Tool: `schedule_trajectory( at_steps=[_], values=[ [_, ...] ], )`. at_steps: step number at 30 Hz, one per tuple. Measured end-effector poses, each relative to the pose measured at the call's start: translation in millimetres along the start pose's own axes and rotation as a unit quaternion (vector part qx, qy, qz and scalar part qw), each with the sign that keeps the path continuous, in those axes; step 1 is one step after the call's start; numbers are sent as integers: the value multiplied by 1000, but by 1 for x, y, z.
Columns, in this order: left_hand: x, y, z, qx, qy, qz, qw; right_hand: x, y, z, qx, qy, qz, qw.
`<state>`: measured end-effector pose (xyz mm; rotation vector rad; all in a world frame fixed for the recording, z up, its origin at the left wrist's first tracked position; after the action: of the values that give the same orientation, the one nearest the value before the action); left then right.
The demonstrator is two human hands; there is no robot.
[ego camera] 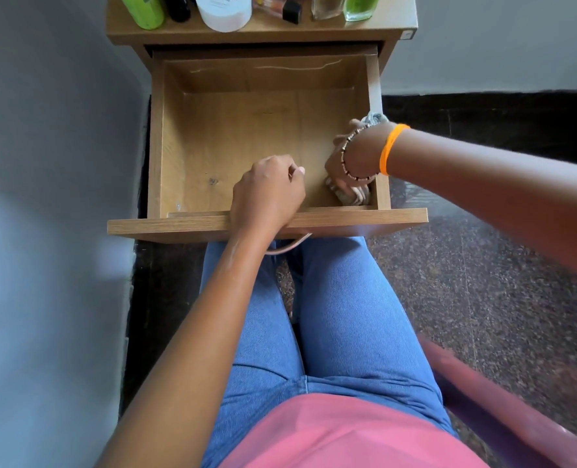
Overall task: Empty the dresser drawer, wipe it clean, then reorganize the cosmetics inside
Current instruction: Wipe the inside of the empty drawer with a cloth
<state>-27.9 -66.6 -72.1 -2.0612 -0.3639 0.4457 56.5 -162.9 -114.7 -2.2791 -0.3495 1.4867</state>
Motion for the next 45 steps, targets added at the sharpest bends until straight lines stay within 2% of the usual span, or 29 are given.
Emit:
schedule_trajectory(
  at_steps=[5, 8, 10, 12, 14, 15, 16, 17, 18, 19, 21, 22, 23, 25, 27, 28, 29, 30, 31, 33, 35, 36, 37, 38, 39, 41, 42, 44, 45],
  values=[
    [1, 0, 0, 5, -1, 0, 1000, 8, -31, -12, 49, 22, -75, 996],
    [1, 0, -1, -1, 0, 3, 1000, 18, -5, 5, 46, -7, -18, 999],
    [0, 1, -1, -3, 5, -1, 1000, 11, -1, 11, 35, -36, -24, 998],
    [0, 0, 0, -14, 6, -13, 1000, 1, -13, 6, 110, -57, -55, 991],
    [3, -5, 4, -42, -7, -42, 998, -4, -32, -9, 275, -37, -126, 952],
    [4, -8, 8, -59, -19, -60, 996, -5, -41, -20, 378, -5, -185, 907],
    [5, -11, 11, -74, -34, -77, 994, -1, -47, -32, 480, 33, -242, 842],
    [7, -14, 14, -84, -46, -89, 991, 1, -49, -41, 588, 69, -286, 753],
    [9, -17, 17, -86, -53, -98, 990, 6, -45, -46, 695, 100, -308, 642],
    [12, -19, 18, -78, -50, -107, 990, 11, -39, -46, 793, 123, -316, 506],
    [21, -24, 20, -40, -28, -120, 992, 21, -24, -38, 922, 159, -277, 220],
    [28, -26, 22, -14, -14, -125, 992, 28, -18, -32, 951, 157, -246, 100],
    [34, -28, 24, 19, -1, -135, 991, 34, -15, -27, 962, 149, -227, 15],
    [46, -36, 32, 88, 5, -165, 982, 42, -13, -25, 957, 151, -233, -88],
    [54, -44, 45, 136, -13, -185, 973, 42, -16, -34, 920, 203, -283, -177],
    [56, -46, 53, 149, -25, -186, 971, 38, -19, -40, 894, 234, -324, -202],
    [58, -47, 60, 157, -39, -182, 970, 33, -25, -45, 870, 265, -362, -202],
    [59, -46, 67, 160, -55, -174, 970, 26, -33, -49, 852, 297, -393, -177],
    [59, -44, 74, 155, -75, -160, 972, 24, -42, -51, 843, 323, -407, -138],
    [59, -36, 82, 128, -112, -124, 978, 32, -63, -44, 856, 329, -398, -31],
    [59, -31, 84, 123, -124, -104, 979, 44, -92, -27, 875, 283, -379, 100],
    [59, -29, 84, 128, -124, -103, 979, 49, -105, -19, 876, 256, -380, 147],
    [60, -29, 84, 132, -122, -104, 978, 54, -114, -14, 873, 240, -389, 171],
    [60, -28, 84, 135, -120, -105, 978, 53, -117, -13, 869, 233, -403, 167],
    [61, -27, 85, 138, -117, -103, 978, 50, -114, -17, 870, 234, -412, 133],
    [61, -26, 87, 143, -109, -96, 979, 44, -89, -33, 863, 260, -432, 37],
    [60, -26, 87, 143, -107, -94, 979, 42, -70, -42, 851, 292, -436, 0],
    [60, -26, 86, 140, -105, -90, 980, 37, -33, -53, 832, 374, -409, -39],
    [60, -26, 85, 138, -103, -88, 981, 35, -23, -56, 826, 405, -390, -40]
  ],
)
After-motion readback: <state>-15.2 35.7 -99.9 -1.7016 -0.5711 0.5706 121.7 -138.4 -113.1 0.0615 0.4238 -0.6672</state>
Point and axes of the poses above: each hand's wrist, its own x-axis towards the middle knuckle, its own y-axis out of the palm, z = x × y, the point moved 7 cm from there along x, towards the middle knuckle, and after that the axes turned 4 degrees about -z, right-handed, at the moved point
